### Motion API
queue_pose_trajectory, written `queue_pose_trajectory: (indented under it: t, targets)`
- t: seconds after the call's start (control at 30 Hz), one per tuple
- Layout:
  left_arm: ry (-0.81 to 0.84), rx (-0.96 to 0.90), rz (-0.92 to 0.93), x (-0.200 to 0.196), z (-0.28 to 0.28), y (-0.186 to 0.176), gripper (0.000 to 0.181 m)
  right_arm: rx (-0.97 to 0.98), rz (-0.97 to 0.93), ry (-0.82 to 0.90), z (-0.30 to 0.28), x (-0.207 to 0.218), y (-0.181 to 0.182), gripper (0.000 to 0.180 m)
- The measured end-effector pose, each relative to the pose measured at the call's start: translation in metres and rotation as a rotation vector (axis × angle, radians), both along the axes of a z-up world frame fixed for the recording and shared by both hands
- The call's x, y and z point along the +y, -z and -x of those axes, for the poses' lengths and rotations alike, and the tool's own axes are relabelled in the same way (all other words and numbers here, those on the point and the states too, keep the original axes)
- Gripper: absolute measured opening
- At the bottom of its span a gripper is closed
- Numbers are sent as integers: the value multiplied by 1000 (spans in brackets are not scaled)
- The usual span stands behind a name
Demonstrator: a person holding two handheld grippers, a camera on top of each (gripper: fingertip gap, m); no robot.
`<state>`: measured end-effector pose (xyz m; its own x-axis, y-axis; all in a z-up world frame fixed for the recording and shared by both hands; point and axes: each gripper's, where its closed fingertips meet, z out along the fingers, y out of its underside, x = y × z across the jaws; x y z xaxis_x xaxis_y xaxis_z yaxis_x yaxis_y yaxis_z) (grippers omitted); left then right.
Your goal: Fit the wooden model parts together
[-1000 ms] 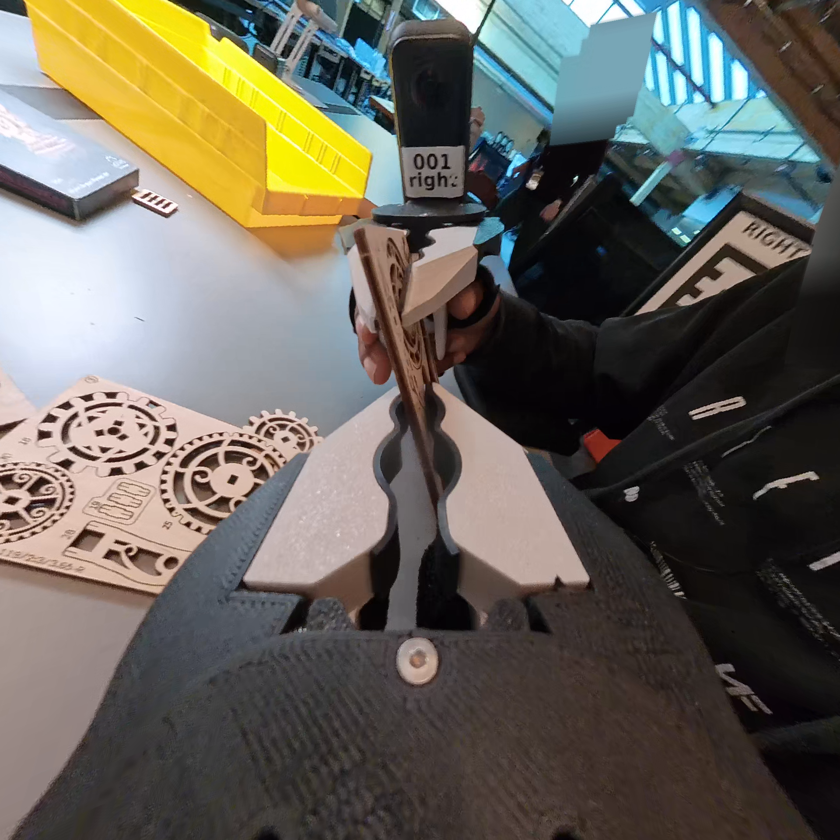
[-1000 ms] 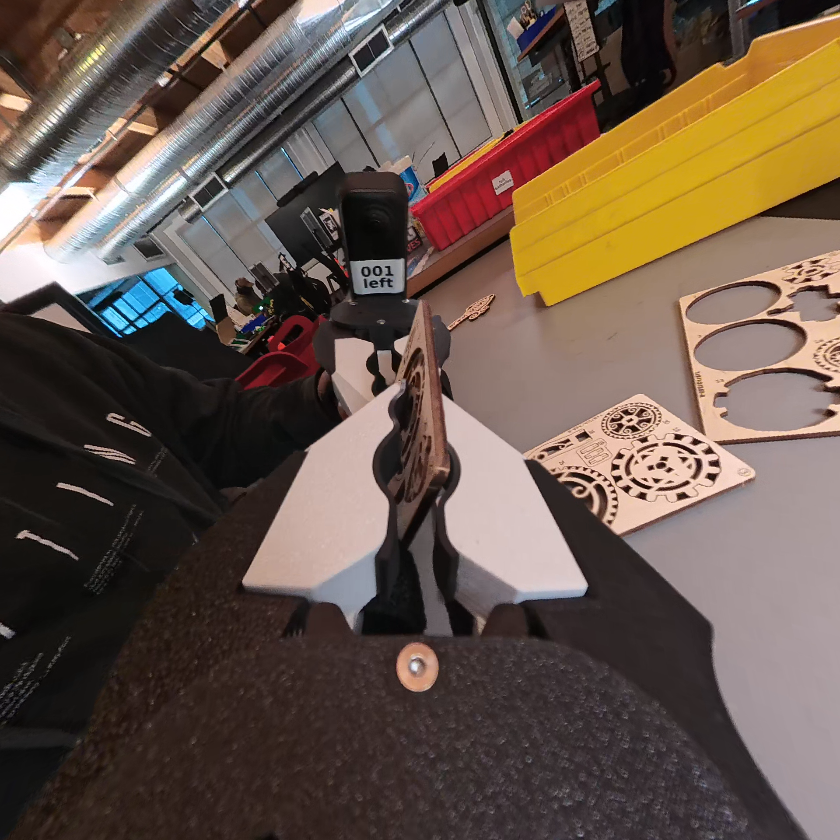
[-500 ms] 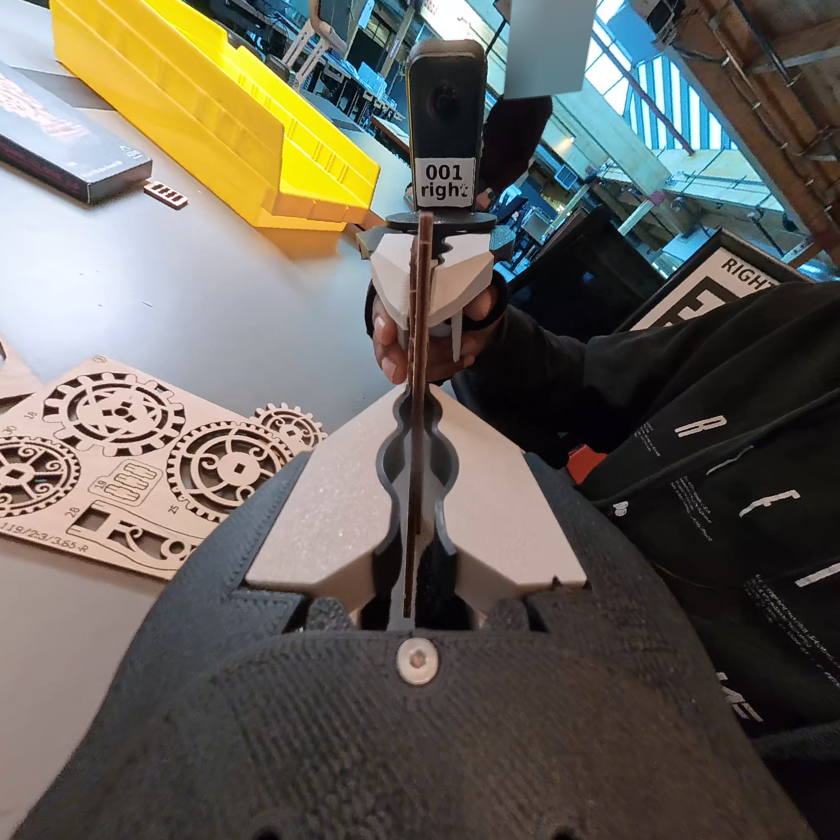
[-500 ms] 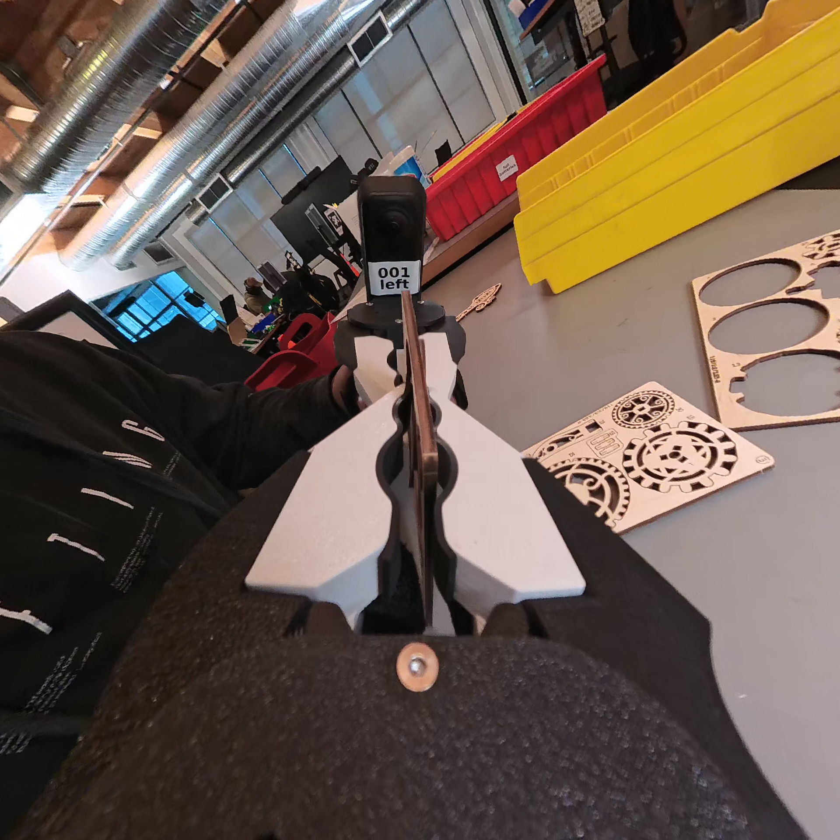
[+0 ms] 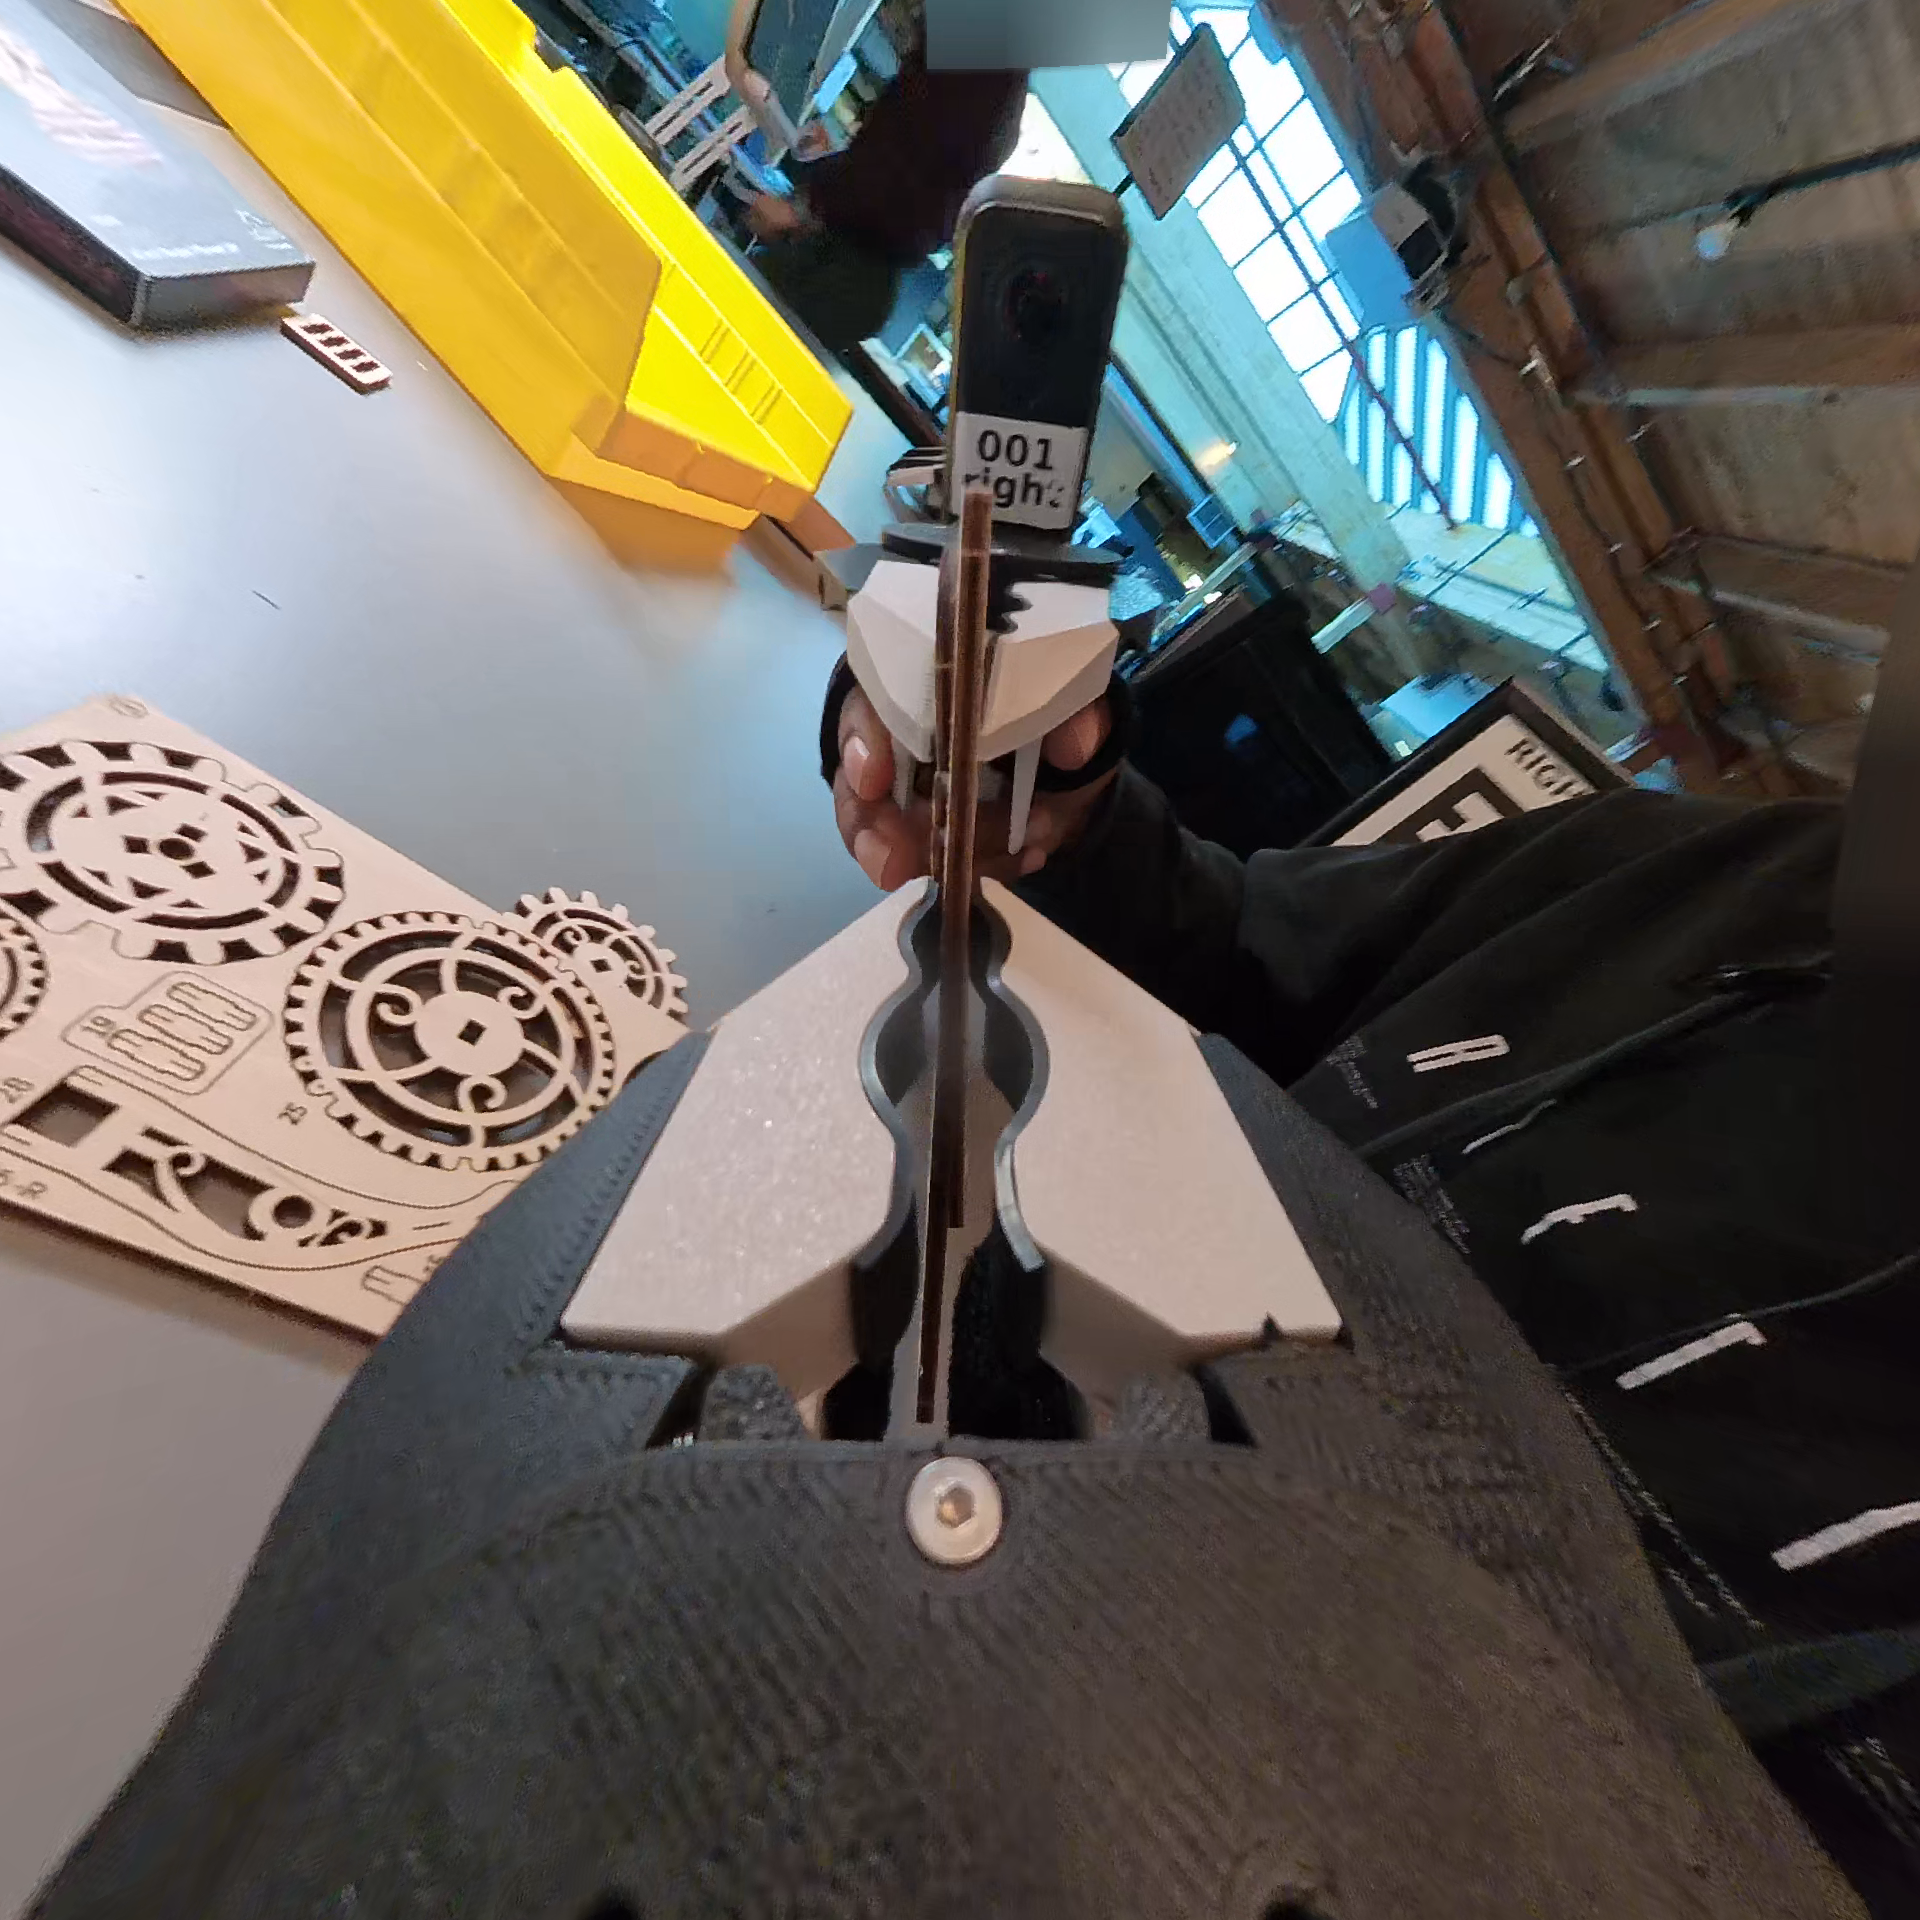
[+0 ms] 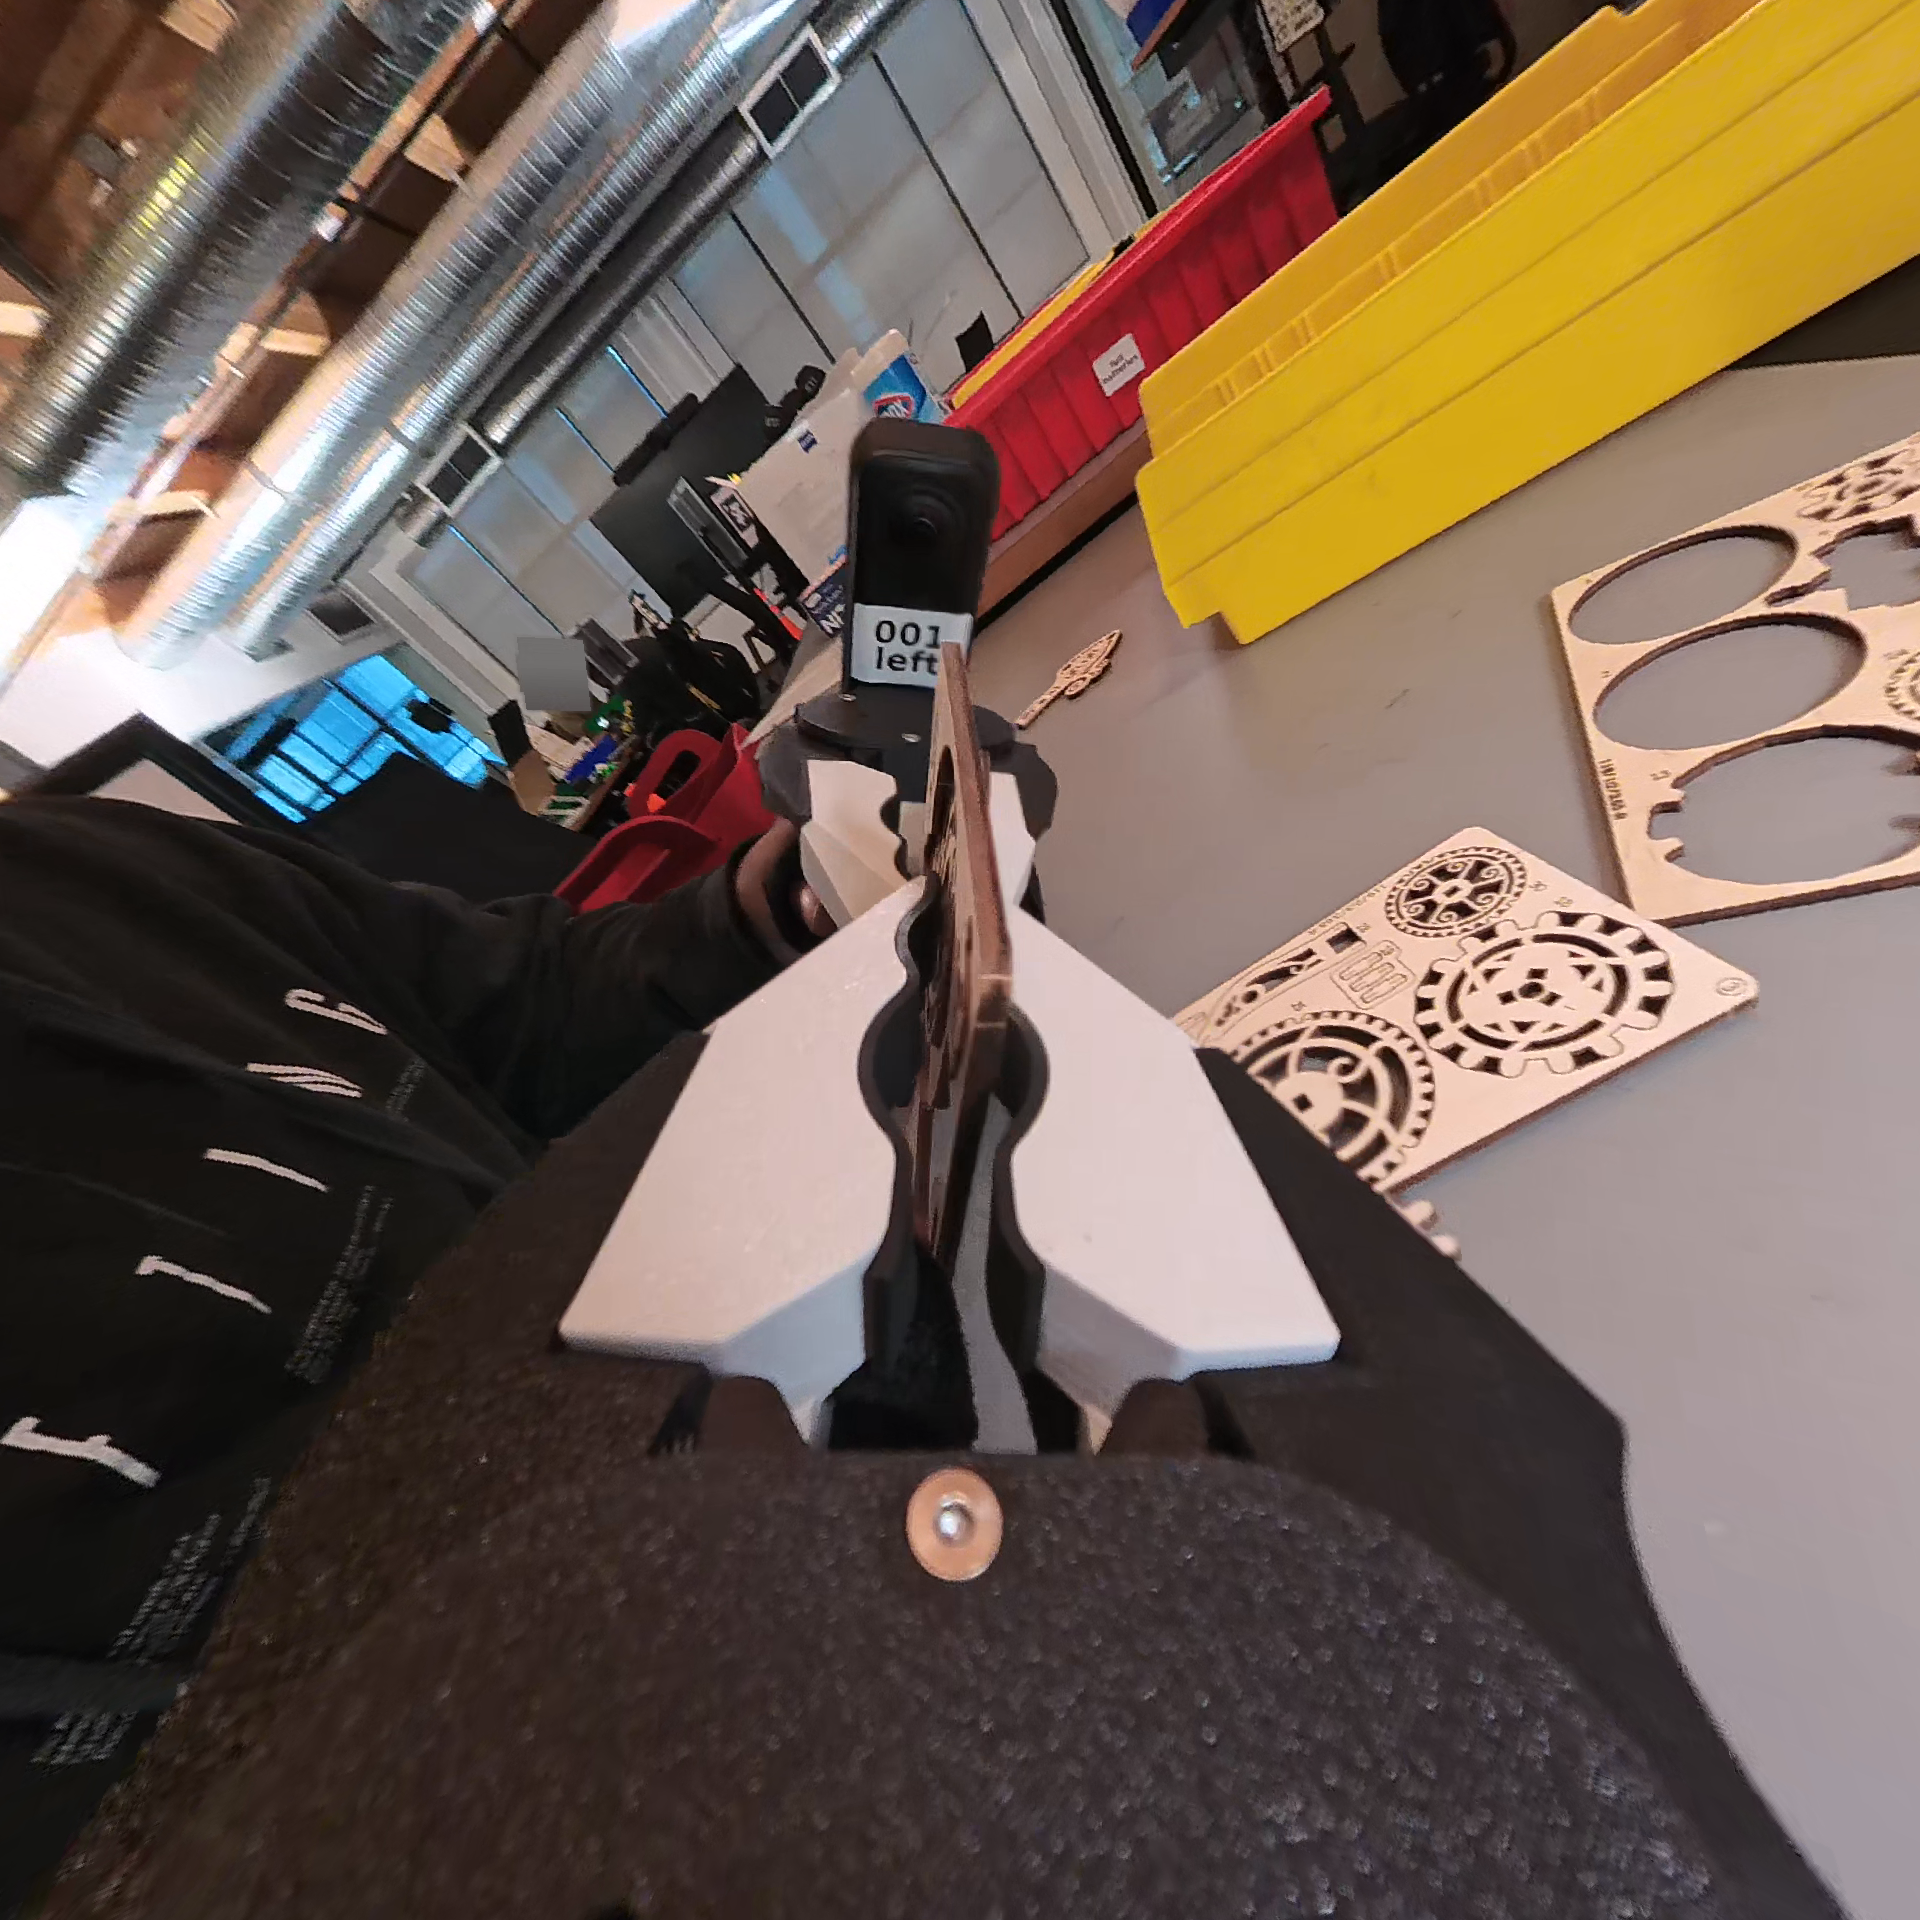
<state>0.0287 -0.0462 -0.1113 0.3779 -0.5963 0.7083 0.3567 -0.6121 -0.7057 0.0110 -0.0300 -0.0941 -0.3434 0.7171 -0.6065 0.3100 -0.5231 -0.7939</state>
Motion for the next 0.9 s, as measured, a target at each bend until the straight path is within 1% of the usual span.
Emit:
queue_pose_trajectory:
  t: [0.1, 0.13, 0.23, 0.33, 0.47, 0.6, 0.73, 0.8, 0.87, 0.9]
  targets:
    - [19, -81, 10, 0, 0, -4, 3, 3, 85, -19, -1, 0, -2, 0]
    - [32, -109, 14, -1, 0, -6, 5, 5, 106, -24, -1, 0, -3, 0]
    - [83, -205, 23, -5, 0, -15, 21, 12, 171, -30, -3, 3, -6, 0]
    - [84, -240, 38, -4, 5, -15, 22, 11, 225, -28, -3, 8, -5, 1]
    - [107, -216, 50, -7, 8, -10, 24, 26, 273, -1, -5, 19, -7, 1]
    - [147, -112, 63, -11, 1, 5, 25, 51, 310, 30, -7, 29, -12, 1]
    - [190, -139, 40, -16, -5, -1, 20, 74, 359, 34, -9, 32, -15, 1]
    - [215, -149, 2, -21, -5, -8, 25, 101, 397, 39, -11, 37, -19, 1]
    - [247, -117, -26, -26, -7, -10, 32, 116, 420, 48, -12, 41, -21, 1]
    - [257, -89, -37, -29, -8, -8, 32, 125, 422, 55, -13, 44, -22, 1]
